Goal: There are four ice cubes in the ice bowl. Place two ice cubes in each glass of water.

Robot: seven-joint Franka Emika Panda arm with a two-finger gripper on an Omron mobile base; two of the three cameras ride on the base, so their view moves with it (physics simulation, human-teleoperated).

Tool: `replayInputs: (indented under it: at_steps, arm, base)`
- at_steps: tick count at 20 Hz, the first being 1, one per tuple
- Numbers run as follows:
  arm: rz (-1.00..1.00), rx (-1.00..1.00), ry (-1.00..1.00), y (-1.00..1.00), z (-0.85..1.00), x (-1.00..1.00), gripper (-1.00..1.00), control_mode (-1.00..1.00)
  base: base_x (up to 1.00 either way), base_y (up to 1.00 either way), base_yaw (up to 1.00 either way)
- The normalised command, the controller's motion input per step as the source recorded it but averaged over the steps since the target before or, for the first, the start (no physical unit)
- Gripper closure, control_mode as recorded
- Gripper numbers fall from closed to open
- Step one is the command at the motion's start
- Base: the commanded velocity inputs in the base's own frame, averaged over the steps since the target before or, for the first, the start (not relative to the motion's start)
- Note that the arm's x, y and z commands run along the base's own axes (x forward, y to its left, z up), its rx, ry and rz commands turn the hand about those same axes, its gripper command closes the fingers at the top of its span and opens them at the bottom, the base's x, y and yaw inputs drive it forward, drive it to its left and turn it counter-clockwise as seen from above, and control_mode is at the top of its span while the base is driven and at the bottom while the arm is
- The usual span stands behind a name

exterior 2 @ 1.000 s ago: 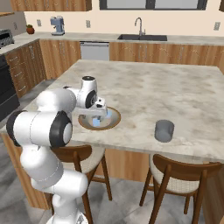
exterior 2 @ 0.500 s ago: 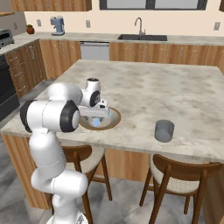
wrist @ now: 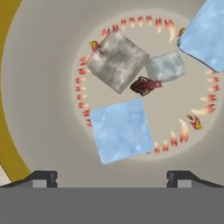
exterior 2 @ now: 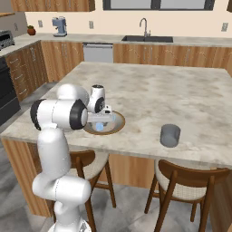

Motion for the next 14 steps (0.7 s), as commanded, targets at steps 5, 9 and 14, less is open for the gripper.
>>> replayInputs:
  at_steps: [5,9,14]
  arm:
    - [0.17,0.0,0.0,0.0,-0.24,0.31,-1.0,-1.0]
    - [0.1,0.0,0.04,0.0,-0.26,0.13,-1.0,-1.0]
    - [0.04,0.0,0.05,0.04,-0.09,0.0,1.0,-1.0]
  base:
    - [0.0,0.0,0.0]
    - [0.0,0.0,0.0]
    - [0.0,0.0,0.0]
